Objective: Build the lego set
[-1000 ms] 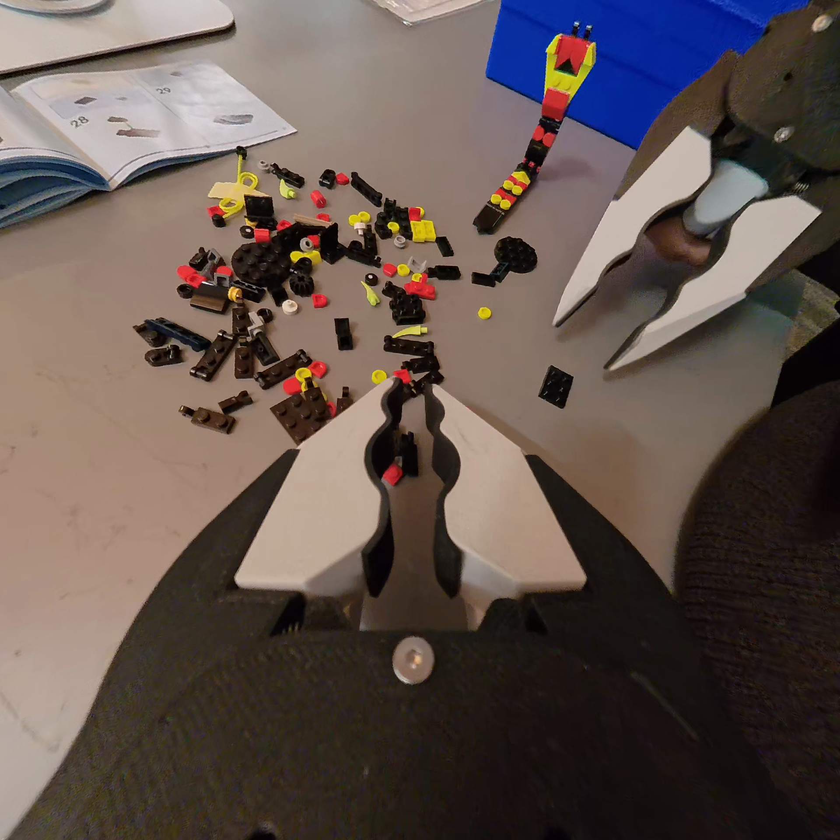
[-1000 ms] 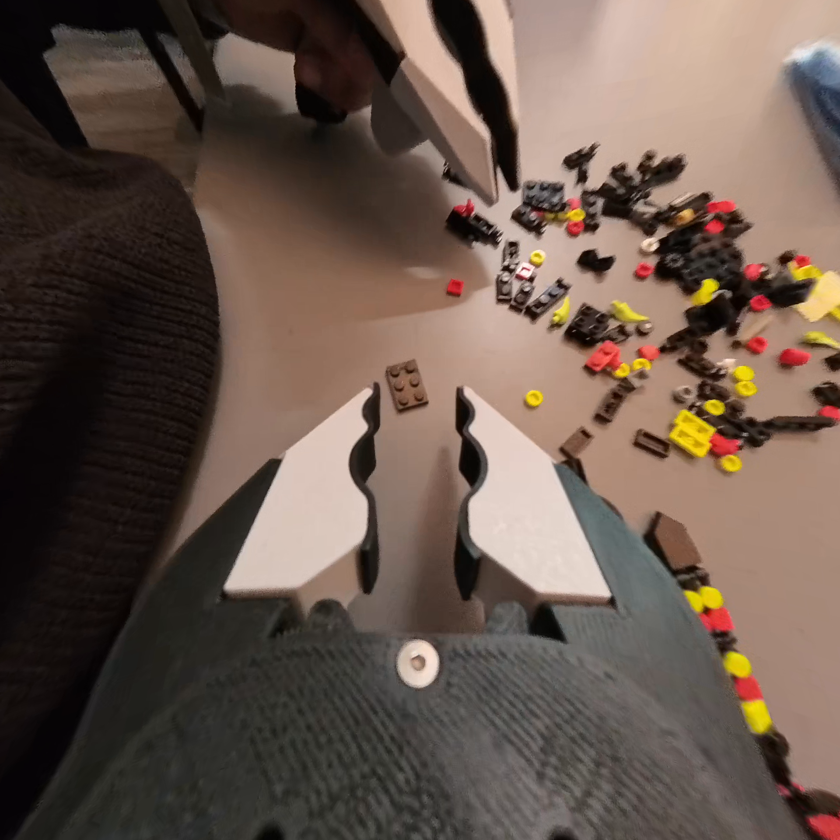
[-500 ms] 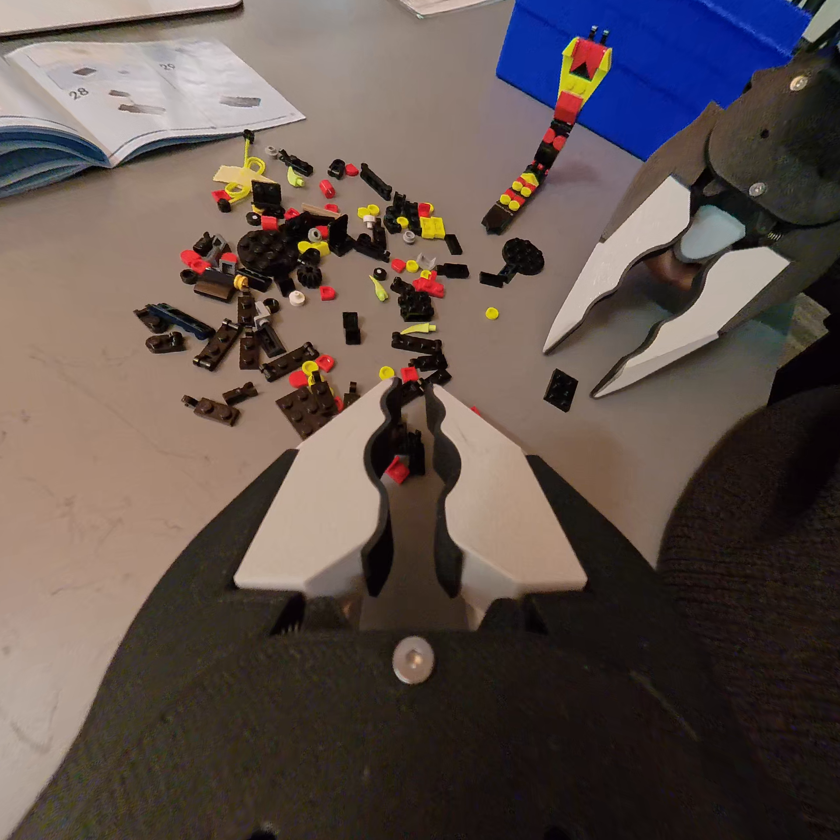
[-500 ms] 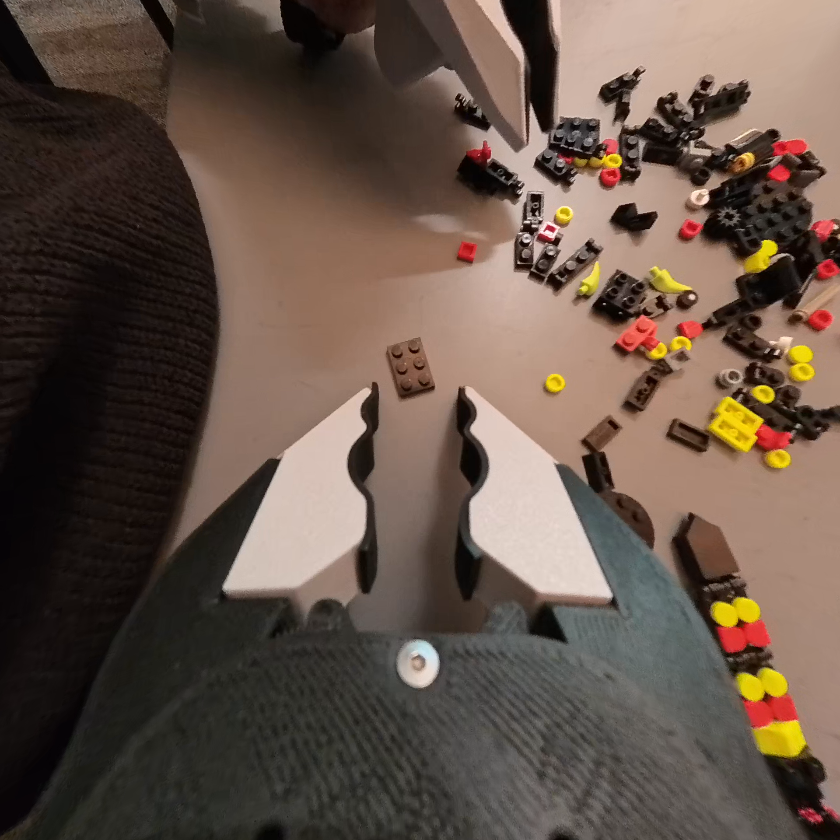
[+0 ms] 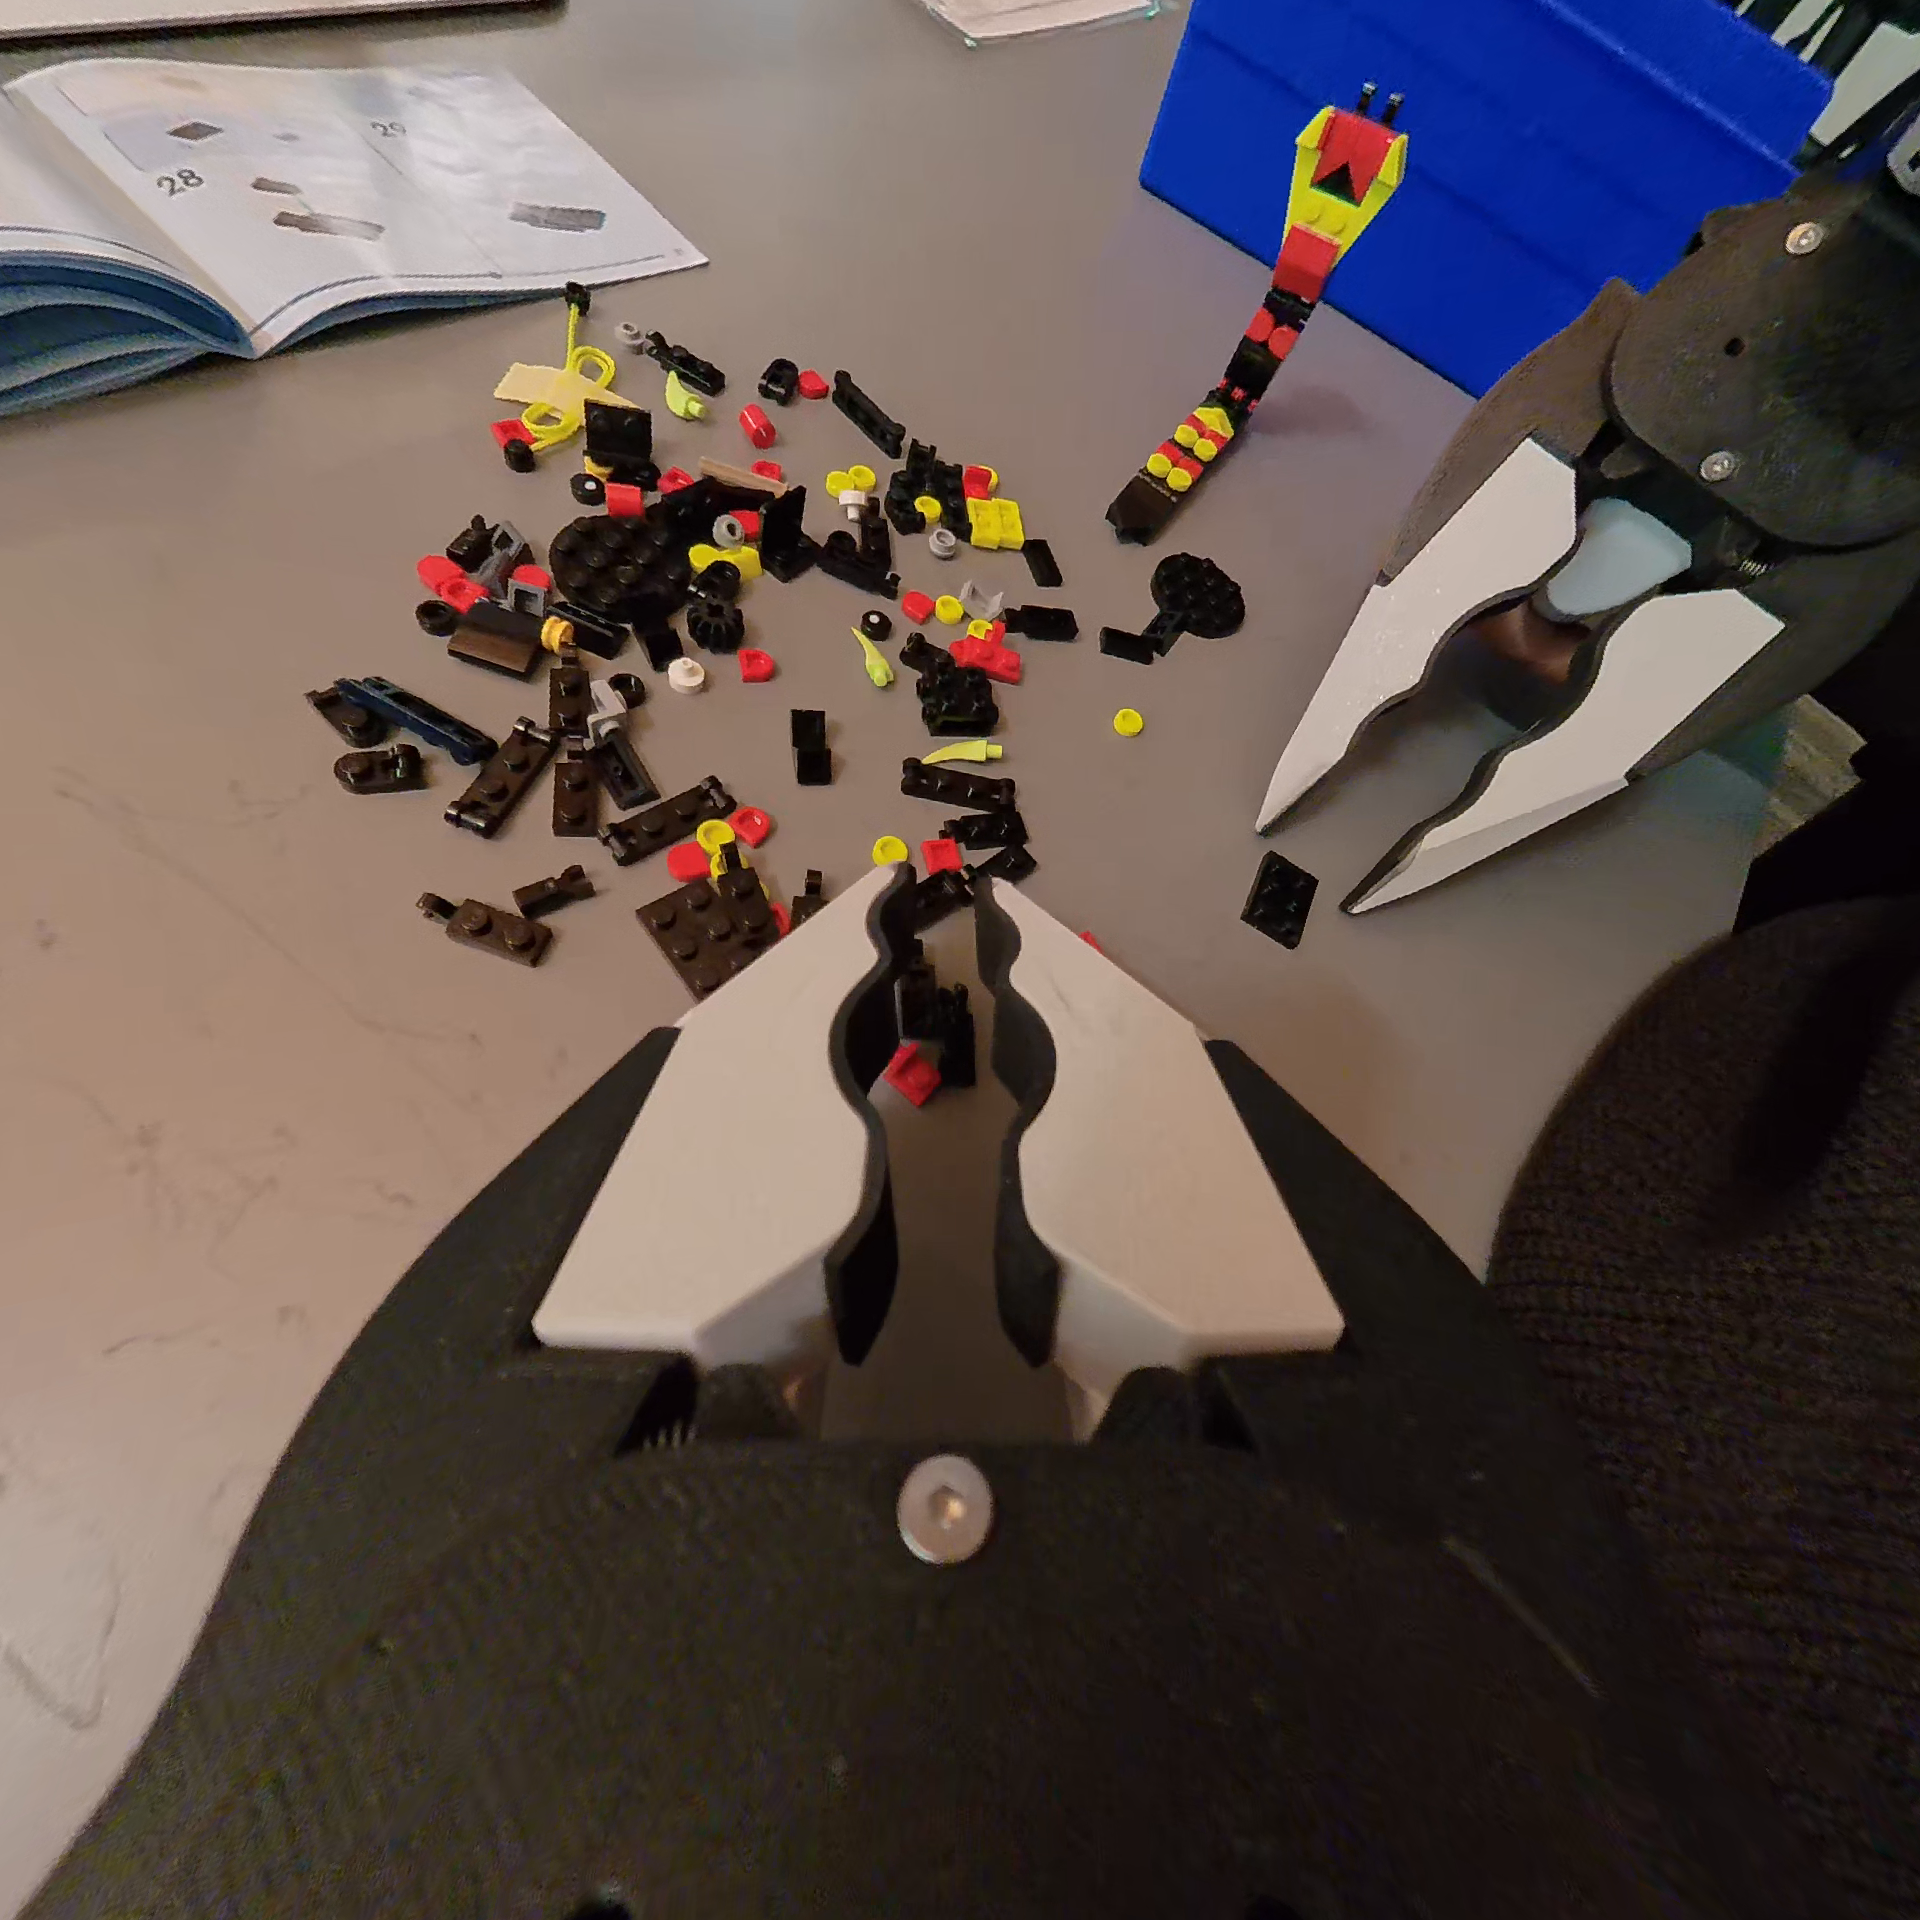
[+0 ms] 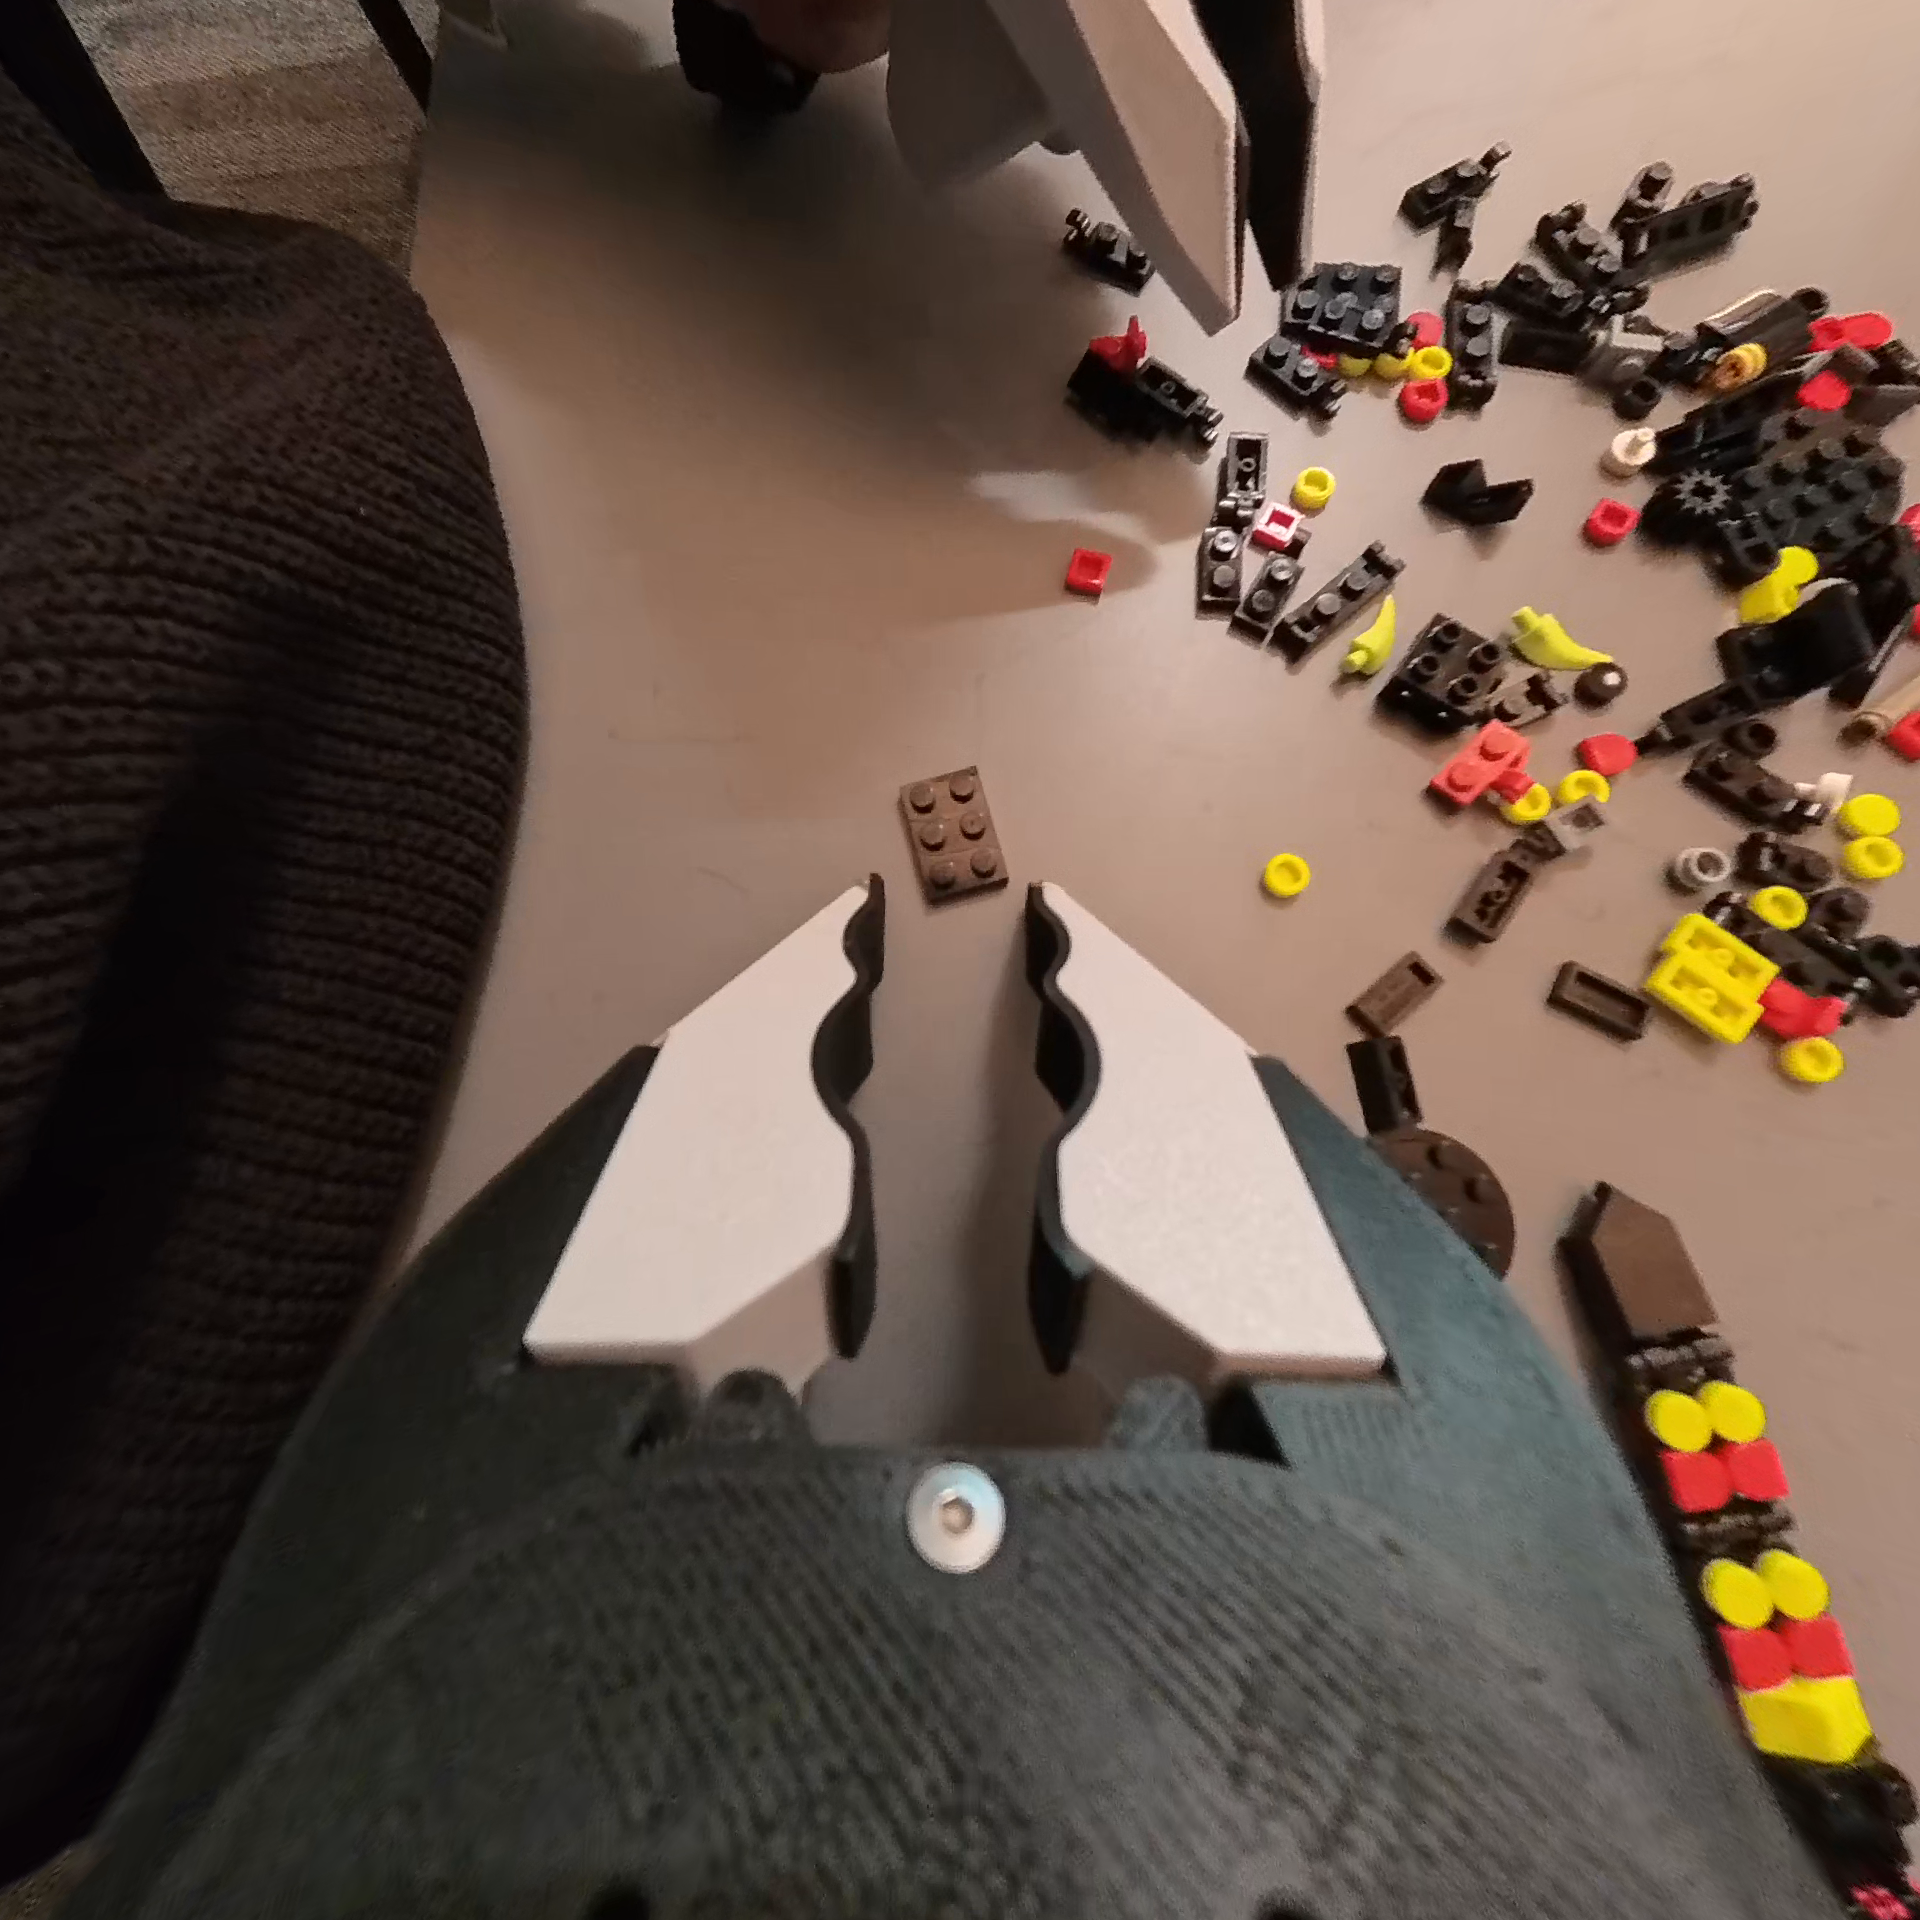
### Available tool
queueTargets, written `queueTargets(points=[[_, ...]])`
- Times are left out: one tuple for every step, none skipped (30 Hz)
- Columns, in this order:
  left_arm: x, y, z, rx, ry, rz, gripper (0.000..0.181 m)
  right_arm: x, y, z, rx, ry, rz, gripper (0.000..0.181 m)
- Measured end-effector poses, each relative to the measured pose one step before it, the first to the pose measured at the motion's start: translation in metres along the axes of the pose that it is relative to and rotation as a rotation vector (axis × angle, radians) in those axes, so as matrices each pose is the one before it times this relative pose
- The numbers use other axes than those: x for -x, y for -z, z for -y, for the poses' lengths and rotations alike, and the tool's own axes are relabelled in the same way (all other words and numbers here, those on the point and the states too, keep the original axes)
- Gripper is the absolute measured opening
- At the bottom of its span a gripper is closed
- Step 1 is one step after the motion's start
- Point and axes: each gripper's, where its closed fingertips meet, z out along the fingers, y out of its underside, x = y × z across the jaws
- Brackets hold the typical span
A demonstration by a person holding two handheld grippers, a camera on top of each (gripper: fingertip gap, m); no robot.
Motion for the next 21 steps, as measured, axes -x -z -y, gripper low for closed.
queueTargets(points=[[-0.00003,0.00011,0.00002,-0.0004,0.0007,-0.0009,0.009,0.00003,0.00001,-0.00002,0.0001,-0.0001,0.0002,0.026],[-0.00011,0.00015,-0.00001,-0.0006,0.001,-0.0008,0.009,0.00004,0.0,-0.00001,0.0001,0.0005,-0.0002,0.026],[0.00007,0.00015,0.00006,-0.0009,0.0009,-0.0005,0.009,-0.00002,0.00001,-0.00001,0.0001,0.0003,0.0,0.026],[0.00001,0.00019,0.00008,-0.0007,0.0002,-0.0001,0.009,0.00009,0.00001,-0.00001,0.0001,-0.0002,0.0005,0.025],[-0.00013,0.00013,0.00002,-0.0004,-0.0006,-0.0001,0.009,0.00012,0.00001,0.00012,0.0002,-0.0005,0.0006,0.025],[-0.00008,0.00014,0.0,-0.0002,-0.0011,0.0001,0.009,0.00001,0.00002,-0.00003,0.0002,-0.0001,0.0,0.025],[-0.00031,0.0001,0.00006,-0.0002,-0.0014,-0.0001,0.009,0.00007,0.00001,-0.00005,0.0003,0.0006,-0.0007,0.025],[-0.00025,0.00015,0.00008,-0.0004,-0.0013,-0.0001,0.009,-0.00011,-0.00004,-0.00001,0.0006,0.0009,-0.001,0.025],[-0.00013,0.00015,0.00016,-0.0008,-0.001,-0.0001,0.009,-0.00024,-0.00003,0.00011,0.0008,0.0008,-0.0027,0.026],[-0.00015,0.00025,0.00019,-0.0008,-0.0011,0.0004,0.009,-0.00031,-0.00002,-0.00006,0.0009,0.001,-0.0031,0.027],[0.00014,0.00036,0.00028,-0.001,-0.0016,0.0019,0.008,-0.00063,0.00011,-0.00001,0.0006,0.0004,-0.0043,0.028],[0.00103,0.00056,0.00037,-0.0011,-0.0018,0.0064,0.009,-0.00076,0.00009,0.00012,-0.0009,-0.0003,-0.005,0.029],[0.00175,0.00099,-0.00006,0.0018,-0.0014,0.0093,0.007,-0.00094,0.00041,0.00048,-0.0025,-0.0012,-0.0055,0.03],[0.00192,0.00128,-0.00123,0.0079,0.0008,0.0072,0.001,-0.00064,0.00057,0.00072,-0.0043,-0.0018,-0.0037,0.031],[0.00157,0.00134,-0.00154,0.0103,0.0039,0.0015,0.0,-0.00044,0.00065,0.00107,-0.0062,-0.0024,-0.0019,0.031],[0.0008,0.00111,-0.00129,0.0095,0.0053,-0.0038,0.0,-0.00023,0.00073,0.00119,-0.007,-0.0031,-0.0008,0.031],[-0.00021,0.00106,-0.00063,0.0063,0.0007,-0.0096,0.0,-0.00027,0.00063,0.00113,-0.0065,-0.0031,-0.0004,0.031],[-0.00057,0.00095,0.00034,0.0003,-0.0027,-0.0081,0.0,-0.00022,0.00051,0.00088,-0.0052,-0.0024,-0.0002,0.031],[0.00033,0.00084,0.00071,-0.0015,-0.0064,0.0016,0.0,-0.00023,0.0003,0.00049,-0.0029,-0.0017,-0.0005,0.031],[0.00131,0.00077,0.00036,0.0,-0.0112,0.0094,0.0,-0.00035,0.00024,-0.00009,0.0002,-0.001,-0.0016,0.031],[0.00171,0.0008,-0.00006,0.0013,-0.0136,0.012,0.0,-0.00036,-0.00003,-0.00056,0.0025,0.0003,-0.0016,0.031]])
